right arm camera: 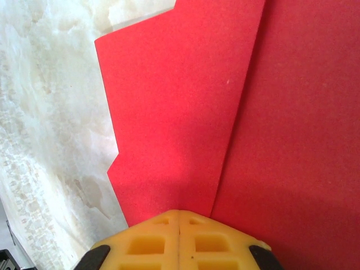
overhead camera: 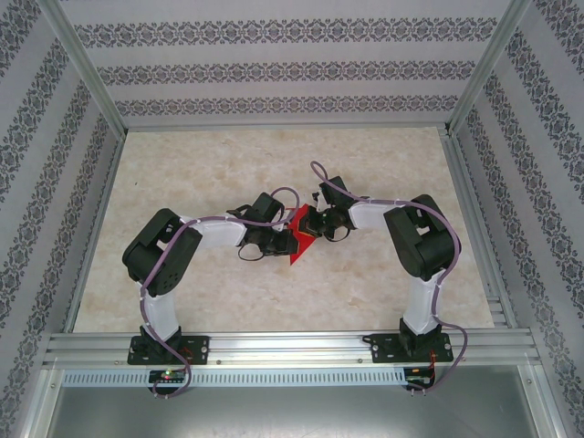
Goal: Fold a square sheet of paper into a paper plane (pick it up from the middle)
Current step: Fourth fold the wing at the center of the table.
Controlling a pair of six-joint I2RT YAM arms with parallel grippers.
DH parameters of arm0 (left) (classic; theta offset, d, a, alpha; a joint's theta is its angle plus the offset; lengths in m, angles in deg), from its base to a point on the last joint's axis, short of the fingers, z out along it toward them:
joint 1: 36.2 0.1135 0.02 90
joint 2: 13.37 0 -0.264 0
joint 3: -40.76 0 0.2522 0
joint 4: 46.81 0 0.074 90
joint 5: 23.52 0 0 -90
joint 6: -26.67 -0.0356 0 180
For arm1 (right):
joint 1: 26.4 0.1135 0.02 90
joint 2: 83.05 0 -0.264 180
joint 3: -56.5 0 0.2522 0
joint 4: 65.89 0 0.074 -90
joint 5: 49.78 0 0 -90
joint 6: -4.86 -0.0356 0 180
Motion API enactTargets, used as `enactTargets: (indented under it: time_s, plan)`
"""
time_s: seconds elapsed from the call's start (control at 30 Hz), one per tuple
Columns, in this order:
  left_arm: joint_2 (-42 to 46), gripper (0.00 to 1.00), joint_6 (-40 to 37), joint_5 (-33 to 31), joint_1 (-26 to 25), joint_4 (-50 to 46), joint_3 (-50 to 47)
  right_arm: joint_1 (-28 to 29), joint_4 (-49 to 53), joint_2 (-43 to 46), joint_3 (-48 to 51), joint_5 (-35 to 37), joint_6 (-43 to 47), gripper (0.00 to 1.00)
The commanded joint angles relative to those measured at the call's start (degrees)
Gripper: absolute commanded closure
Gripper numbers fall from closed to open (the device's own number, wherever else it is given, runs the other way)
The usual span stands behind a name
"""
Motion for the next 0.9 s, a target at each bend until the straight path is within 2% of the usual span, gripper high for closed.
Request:
enactTargets:
  time_s: [0.0,0.1,0.33,0.87]
  plan:
    - [-0.5,0.88,-1.4,-2.1,-0.3,-4.0,-0.8,-0.7,5.8,-4.7,1.5,7.8,1.7,1.00]
    - [-0.2,0.88,-1.6,-2.0,-0.3,-4.3,-0.4,-0.7,5.9,-4.7,1.5,7.7,1.7,1.00]
    - [2.6,0.85,-0.5,3.7,-1.2,0.2,-0.8,-0.7,5.9,-5.0,1.4,7.7,1.7,1.00]
    - [2.5,0.85,-1.3,-0.1,-1.8,-3.5,-2.5,-0.7,6.3,-5.9,1.1,7.6,1.5,1.00]
